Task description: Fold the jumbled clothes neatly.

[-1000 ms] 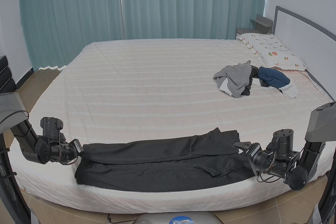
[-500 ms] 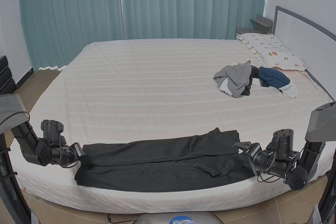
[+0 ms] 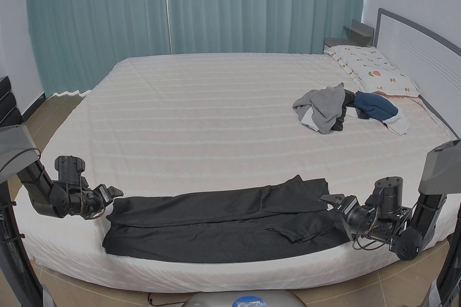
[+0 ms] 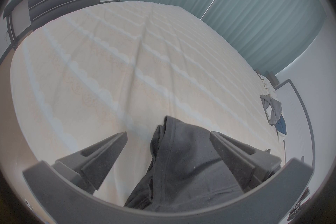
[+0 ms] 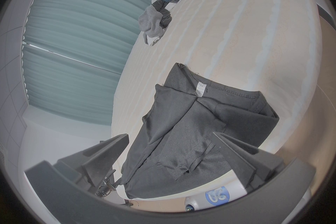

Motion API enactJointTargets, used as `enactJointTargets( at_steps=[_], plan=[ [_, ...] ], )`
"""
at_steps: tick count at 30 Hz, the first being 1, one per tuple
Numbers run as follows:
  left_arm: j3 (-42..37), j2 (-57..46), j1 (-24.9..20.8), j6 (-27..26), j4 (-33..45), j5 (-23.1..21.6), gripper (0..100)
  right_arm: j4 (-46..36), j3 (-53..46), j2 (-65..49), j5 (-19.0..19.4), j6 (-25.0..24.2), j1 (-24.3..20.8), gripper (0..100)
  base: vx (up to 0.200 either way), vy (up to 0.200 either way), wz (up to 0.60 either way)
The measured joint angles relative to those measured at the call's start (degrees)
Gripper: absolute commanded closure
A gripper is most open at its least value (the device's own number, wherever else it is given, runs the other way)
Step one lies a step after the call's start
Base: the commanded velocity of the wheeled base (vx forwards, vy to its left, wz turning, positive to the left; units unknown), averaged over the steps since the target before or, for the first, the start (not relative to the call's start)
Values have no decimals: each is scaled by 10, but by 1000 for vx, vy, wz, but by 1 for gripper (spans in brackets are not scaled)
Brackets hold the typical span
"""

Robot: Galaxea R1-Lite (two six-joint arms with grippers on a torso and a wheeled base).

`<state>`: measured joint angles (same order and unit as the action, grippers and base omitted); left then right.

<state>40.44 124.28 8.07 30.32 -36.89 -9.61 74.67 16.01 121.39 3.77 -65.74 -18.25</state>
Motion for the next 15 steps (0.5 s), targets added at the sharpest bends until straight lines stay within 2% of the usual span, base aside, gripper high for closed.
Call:
enactJointTargets(
  at_steps=[8,9,15],
  plan=[
    [66,49,-4,1,32,-13,0,0,0,1,0,0,6,0,0,0,0],
    [67,52,-6,1,32,-19,100,0,0,1,0,0,6,0,0,0,0],
    [64,59,-19,-4,33,-19,100,0,0,1,0,1,8,0,0,0,0]
  ],
)
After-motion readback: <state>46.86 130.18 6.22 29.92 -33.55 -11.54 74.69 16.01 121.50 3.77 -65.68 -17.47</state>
